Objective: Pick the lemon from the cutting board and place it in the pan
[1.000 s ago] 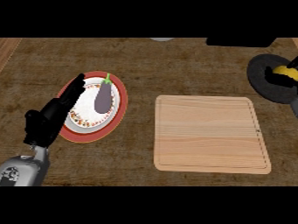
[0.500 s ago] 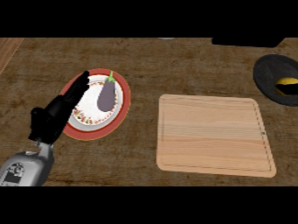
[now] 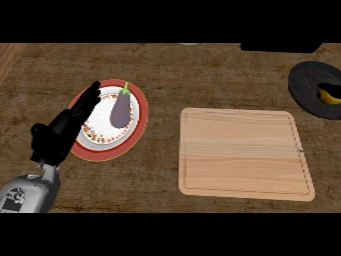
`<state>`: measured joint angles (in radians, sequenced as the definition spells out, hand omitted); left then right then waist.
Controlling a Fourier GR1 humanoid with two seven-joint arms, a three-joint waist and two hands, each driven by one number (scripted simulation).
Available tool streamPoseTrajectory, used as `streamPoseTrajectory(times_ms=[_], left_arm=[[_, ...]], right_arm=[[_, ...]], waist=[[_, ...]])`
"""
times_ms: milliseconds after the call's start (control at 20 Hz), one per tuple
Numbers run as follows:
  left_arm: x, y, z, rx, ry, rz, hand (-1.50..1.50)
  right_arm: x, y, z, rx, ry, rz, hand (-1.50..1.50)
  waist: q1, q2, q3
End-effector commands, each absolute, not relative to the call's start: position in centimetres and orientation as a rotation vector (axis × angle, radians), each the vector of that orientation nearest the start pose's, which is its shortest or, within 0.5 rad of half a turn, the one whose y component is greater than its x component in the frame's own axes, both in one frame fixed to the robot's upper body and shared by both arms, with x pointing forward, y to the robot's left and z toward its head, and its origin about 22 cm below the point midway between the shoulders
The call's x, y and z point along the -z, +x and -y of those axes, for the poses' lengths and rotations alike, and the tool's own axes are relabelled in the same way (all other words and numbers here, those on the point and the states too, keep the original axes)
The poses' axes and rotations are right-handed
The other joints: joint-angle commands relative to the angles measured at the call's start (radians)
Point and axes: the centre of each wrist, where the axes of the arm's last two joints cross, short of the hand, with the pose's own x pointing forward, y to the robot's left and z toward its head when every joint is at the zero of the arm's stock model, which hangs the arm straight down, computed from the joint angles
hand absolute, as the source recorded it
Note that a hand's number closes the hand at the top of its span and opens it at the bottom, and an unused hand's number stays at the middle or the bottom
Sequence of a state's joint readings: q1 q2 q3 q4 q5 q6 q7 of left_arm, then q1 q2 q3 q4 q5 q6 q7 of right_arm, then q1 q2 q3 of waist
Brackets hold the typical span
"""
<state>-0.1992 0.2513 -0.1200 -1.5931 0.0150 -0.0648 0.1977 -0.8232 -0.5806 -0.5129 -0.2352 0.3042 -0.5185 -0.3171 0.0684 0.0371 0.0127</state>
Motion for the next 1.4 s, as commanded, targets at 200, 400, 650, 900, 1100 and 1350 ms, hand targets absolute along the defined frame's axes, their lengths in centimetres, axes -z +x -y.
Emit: streamPoseTrajectory(times_ms=[200, 400, 650, 900, 1100, 1350], left_arm=[[-5.9, 28.6, -24.0, 0.365, 0.064, 1.538, 0.0], [-5.4, 28.0, -23.8, 0.382, 0.062, 1.543, 0.0], [-4.8, 27.0, -24.8, 0.381, 0.07, 1.502, 0.0], [-3.6, 28.1, -24.4, 0.375, 0.087, 1.517, 0.0], [-5.1, 27.9, -25.7, 0.355, 0.087, 1.515, 0.0], [-4.8, 25.7, -22.6, 0.36, 0.083, 1.501, 0.0]], right_arm=[[-2.3, 33.3, 46.9, 0.32, -0.828, 1.536, -1.5], [-1.4, 30.9, 48.9, 0.312, -0.767, 1.626, -1.5], [1.0, 28.9, 48.9, 0.284, -0.786, 1.723, -1.5], [3.0, 28.5, 47.6, 0.307, -0.751, 1.736, -1.5], [5.8, 25.3, 47.7, 0.281, -0.736, 1.743, -1.5], [7.7, 24.1, 46.5, 0.272, -0.731, 1.758, -1.5]], waist=[[-0.03, -0.01, -0.004], [-0.03, -0.014, -0.005], [-0.031, -0.02, -0.007], [-0.047, -0.026, -0.01], [-0.047, -0.028, -0.009], [-0.051, -0.032, -0.01]])
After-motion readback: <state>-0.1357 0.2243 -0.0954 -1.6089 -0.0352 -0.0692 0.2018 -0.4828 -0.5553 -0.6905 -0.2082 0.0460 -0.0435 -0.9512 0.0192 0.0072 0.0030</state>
